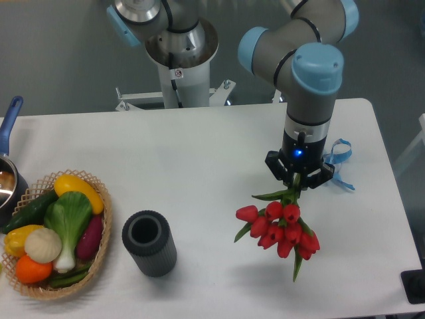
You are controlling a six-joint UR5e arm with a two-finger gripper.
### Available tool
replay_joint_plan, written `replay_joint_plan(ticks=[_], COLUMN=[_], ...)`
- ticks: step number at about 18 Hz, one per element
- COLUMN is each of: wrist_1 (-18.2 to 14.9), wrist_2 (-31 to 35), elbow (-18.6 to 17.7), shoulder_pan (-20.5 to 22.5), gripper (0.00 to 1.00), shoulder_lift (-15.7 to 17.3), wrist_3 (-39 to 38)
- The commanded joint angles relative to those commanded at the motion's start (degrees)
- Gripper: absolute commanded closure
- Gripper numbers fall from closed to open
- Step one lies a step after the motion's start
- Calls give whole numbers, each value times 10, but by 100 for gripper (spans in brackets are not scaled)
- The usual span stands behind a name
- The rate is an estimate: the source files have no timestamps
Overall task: Insert the flowers into the vase
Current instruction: 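Lift the red tulip bunch upward with the gripper, then carry the tulips over the black vase and lower stems inside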
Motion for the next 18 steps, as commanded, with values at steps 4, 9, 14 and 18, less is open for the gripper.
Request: replay_joint_plan(ticks=[4,9,14,18], wrist_1=[13,13,76,79], wrist_2=[-181,-324,-513,-538], elbow=[-35,1,-2,0], shoulder_pan=[28,43,64,56], gripper=[100,100,100,100], shoulder_lift=[9,10,13,26], wrist_3=[2,-11,-18,-26])
